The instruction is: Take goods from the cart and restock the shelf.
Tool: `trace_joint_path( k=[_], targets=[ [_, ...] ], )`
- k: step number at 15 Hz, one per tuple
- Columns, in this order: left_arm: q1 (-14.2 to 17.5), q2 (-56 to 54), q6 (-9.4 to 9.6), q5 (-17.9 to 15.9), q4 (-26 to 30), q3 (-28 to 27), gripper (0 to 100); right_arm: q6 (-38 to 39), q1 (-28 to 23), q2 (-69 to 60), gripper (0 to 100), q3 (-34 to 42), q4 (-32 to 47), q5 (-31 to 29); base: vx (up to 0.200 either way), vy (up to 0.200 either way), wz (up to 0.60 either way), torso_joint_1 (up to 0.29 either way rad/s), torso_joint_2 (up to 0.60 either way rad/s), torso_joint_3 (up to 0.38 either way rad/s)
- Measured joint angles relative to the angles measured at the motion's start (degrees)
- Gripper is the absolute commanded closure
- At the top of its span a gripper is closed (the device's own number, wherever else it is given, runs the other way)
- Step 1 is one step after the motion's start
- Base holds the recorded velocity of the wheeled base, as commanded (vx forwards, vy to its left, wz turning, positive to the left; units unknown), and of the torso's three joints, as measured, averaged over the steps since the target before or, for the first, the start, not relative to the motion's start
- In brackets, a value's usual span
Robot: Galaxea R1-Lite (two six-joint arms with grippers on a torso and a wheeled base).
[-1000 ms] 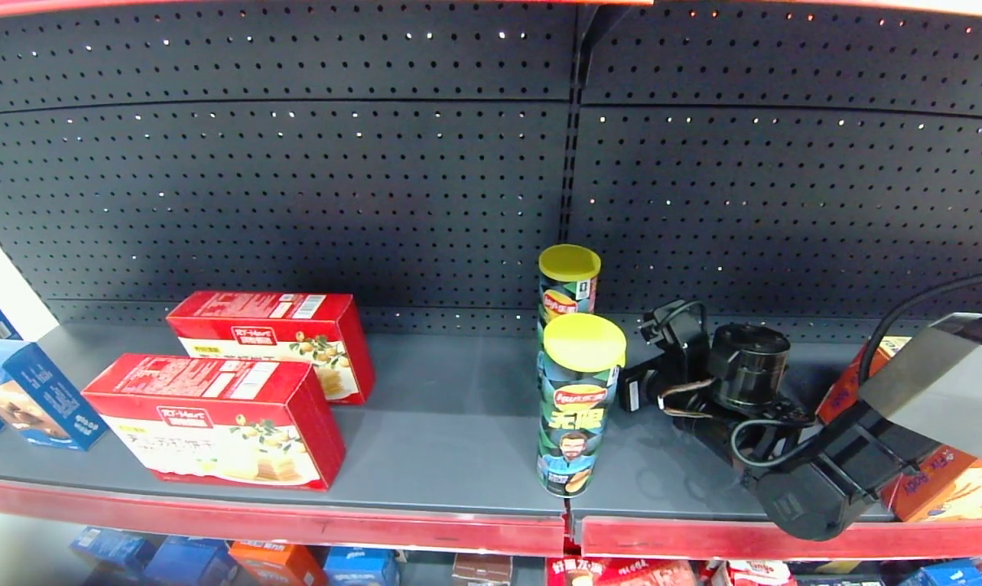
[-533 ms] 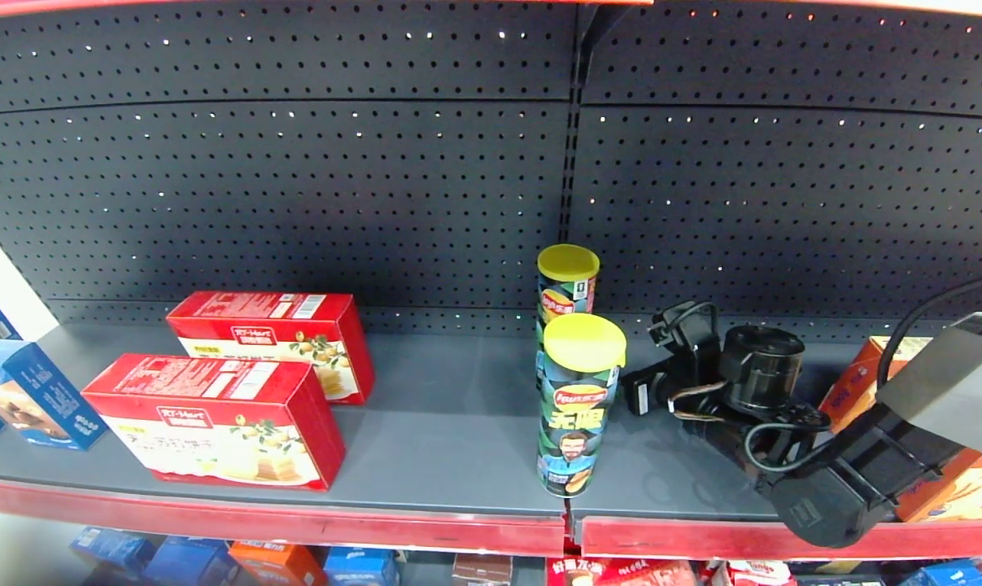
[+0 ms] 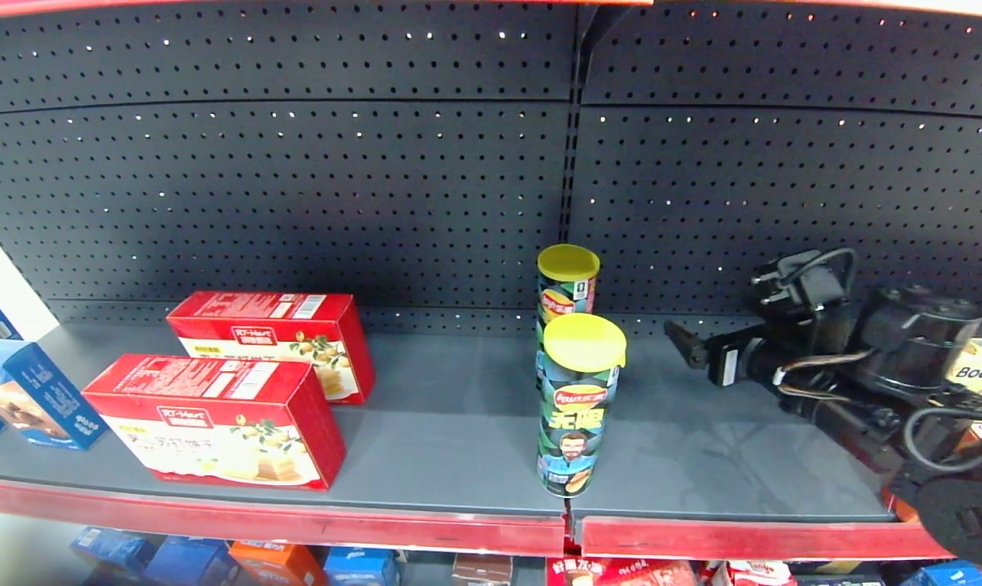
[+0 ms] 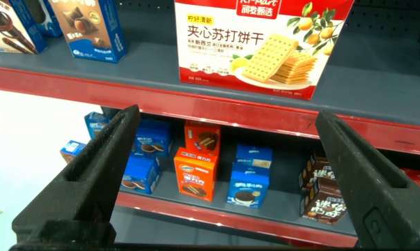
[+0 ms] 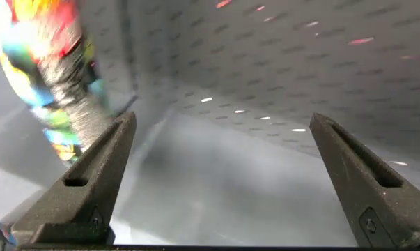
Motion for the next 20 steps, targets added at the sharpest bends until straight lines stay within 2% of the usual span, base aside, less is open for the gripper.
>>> trace_joint_path(
  k=[3,7,11,16,20],
  targets=[
    [0.0,0.0,0.00,0.0,0.0,0.0,0,-0.4,-4.7,-11.1,0,5.7,3.4,-1.2,0.000,0.000,0.00,0.000,0.00,0.000],
    [0.0,0.0,0.00,0.0,0.0,0.0,0,-0.6,-14.4,-26.6,0,12.2,8.5,-1.9,0.000,0.000,0.00,0.000,0.00,0.000],
    [0.0,0.0,0.00,0.0,0.0,0.0,0,0.7,-21.6,-44.1,0,16.1,20.2,-2.2,0.000,0.000,0.00,0.000,0.00,0.000],
    [0.0,0.0,0.02,0.0,0.0,0.0,0,0.5,-22.3,-63.0,0,28.0,25.6,-3.2,0.000,0.000,0.00,0.000,0.00,0.000],
    [0.0,0.0,0.00,0.0,0.0,0.0,0,0.8,-22.9,-80.1,0,32.8,42.2,-3.4,0.000,0.000,0.00,0.000,0.00,0.000]
  ],
)
